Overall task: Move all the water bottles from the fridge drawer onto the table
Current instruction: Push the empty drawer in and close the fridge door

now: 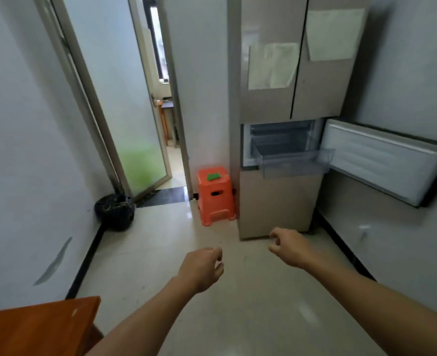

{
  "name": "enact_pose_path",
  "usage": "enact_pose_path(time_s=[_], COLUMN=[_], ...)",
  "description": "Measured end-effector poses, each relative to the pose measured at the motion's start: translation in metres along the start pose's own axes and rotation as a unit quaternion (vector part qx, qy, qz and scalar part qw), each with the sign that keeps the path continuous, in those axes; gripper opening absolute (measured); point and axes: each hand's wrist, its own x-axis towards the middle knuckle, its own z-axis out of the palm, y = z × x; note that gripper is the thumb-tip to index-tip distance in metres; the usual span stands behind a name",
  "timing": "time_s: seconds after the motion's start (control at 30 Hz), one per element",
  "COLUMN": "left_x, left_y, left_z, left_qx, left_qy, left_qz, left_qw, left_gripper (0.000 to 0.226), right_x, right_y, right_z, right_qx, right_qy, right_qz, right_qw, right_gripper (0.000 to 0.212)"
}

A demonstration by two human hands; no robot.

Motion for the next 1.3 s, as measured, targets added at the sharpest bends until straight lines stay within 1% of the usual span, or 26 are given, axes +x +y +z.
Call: enact_pose_path(time_s=[0.13,0.23,0.3,0.43,0.57,0.7,0.87,0.97,1.07,1.2,1.23,1.27,1.3], left_x=[0.075,0.132,0.172,0.251,0.335,0.41,0.482,0.524,0.573,0.645,0.662,0.677,0.691], left_y=[0.032,0.046,0.051,0.056,0.058,0.063,0.071,0.077,0.085,0.1,0.104,0.11,0.116], left_z=[0.007,0.013,0.018,0.023,0.018,0.013,0.033,0.05,0.067,0.086,0.091,0.096,0.101], left_qx=[-0.009,-0.013,-0.005,0.013,0.017,0.003,-0.02,-0.031,-0.063,-0.153,-0.195,-0.255,-0.327], left_qy=[-0.013,-0.018,-0.015,-0.021,-0.04,-0.033,-0.051,-0.06,-0.057,-0.05,-0.05,-0.051,-0.049], left_qz=[0.042,0.072,0.096,0.12,0.131,0.121,0.113,0.096,0.061,-0.034,-0.067,-0.109,-0.157], left_qw=[0.999,0.997,0.995,0.992,0.99,0.992,0.992,0.993,0.995,0.986,0.977,0.959,0.931], left_gripper=[0.018,0.014,0.013,0.017,0.018,0.018,0.018,0.018,0.016,0.013,0.012,0.012,0.013], right_x=[0.022,0.047,0.071,0.126,0.185,0.237,0.3,0.347,0.406,0.487,0.504,0.521,0.536], right_y=[0.061,0.098,0.12,0.153,0.178,0.205,0.249,0.283,0.319,0.368,0.379,0.391,0.402], right_z=[-0.024,-0.034,-0.04,-0.053,-0.073,-0.093,-0.103,-0.103,-0.105,-0.112,-0.114,-0.115,-0.116], right_qx=[0.034,0.038,0.034,0.041,0.045,0.055,0.056,0.071,0.112,0.16,0.176,0.197,0.224], right_qy=[0.023,0.032,0.045,0.06,0.064,0.086,0.078,0.066,0.059,0.059,0.053,0.045,0.036], right_qz=[0.042,0.07,0.084,0.114,0.137,0.152,0.169,0.164,0.151,0.151,0.151,0.151,0.154], right_qw=[0.998,0.996,0.995,0.991,0.988,0.983,0.981,0.982,0.98,0.974,0.971,0.968,0.962], right_gripper=[0.039,0.041,0.041,0.042,0.043,0.041,0.037,0.039,0.04,0.042,0.043,0.042,0.04])
